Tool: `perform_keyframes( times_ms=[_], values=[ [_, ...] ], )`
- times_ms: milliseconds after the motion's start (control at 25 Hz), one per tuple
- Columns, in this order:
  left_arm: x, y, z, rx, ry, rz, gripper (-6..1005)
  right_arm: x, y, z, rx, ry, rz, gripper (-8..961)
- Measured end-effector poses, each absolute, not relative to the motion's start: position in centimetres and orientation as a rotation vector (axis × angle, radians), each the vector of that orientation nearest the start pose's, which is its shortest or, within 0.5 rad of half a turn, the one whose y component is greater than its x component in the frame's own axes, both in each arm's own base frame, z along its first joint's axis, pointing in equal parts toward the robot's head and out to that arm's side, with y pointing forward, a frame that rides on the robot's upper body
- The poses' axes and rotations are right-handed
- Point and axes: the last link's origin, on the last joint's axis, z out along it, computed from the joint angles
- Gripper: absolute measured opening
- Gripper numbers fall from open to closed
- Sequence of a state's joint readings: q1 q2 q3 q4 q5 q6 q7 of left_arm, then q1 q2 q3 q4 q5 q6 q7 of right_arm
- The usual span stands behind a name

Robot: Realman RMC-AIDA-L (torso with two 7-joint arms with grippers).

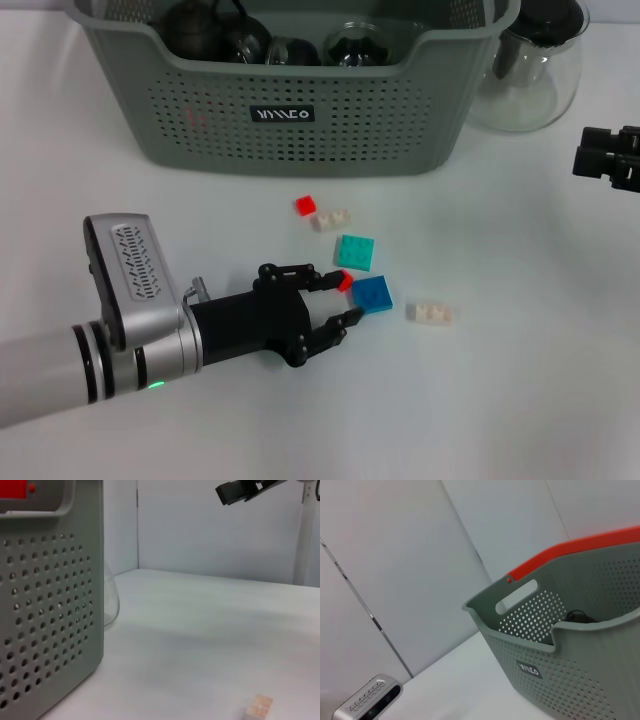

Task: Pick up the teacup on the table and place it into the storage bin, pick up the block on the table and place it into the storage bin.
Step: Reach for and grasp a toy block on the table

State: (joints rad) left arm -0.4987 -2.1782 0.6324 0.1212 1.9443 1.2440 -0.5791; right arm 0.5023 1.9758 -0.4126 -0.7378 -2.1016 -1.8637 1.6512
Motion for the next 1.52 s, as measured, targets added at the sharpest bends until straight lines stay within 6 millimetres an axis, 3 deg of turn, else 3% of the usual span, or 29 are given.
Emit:
perform_keyframes(
  times_ms=[120, 680, 1160, 1520],
  values=[
    [-28.1, 25.7, -13.1, -2.694, -0.327, -0.633, 444, 28.2, 30.9, 8.0, -2.659, 0.933, 0.854, 507],
    [-27.5, 25.9, -13.8, -2.712, -0.273, -0.618, 731, 28.3, 30.9, 8.1, -2.659, 0.932, 0.853, 506],
    [-26.3, 26.8, -14.0, -2.734, -0.226, -0.631, 730, 28.1, 31.0, 8.0, -2.663, 0.928, 0.857, 507],
    [-26.1, 27.7, -14.5, -2.776, -0.309, -0.563, 729, 28.1, 30.9, 8.0, -2.663, 0.929, 0.857, 507]
  ],
)
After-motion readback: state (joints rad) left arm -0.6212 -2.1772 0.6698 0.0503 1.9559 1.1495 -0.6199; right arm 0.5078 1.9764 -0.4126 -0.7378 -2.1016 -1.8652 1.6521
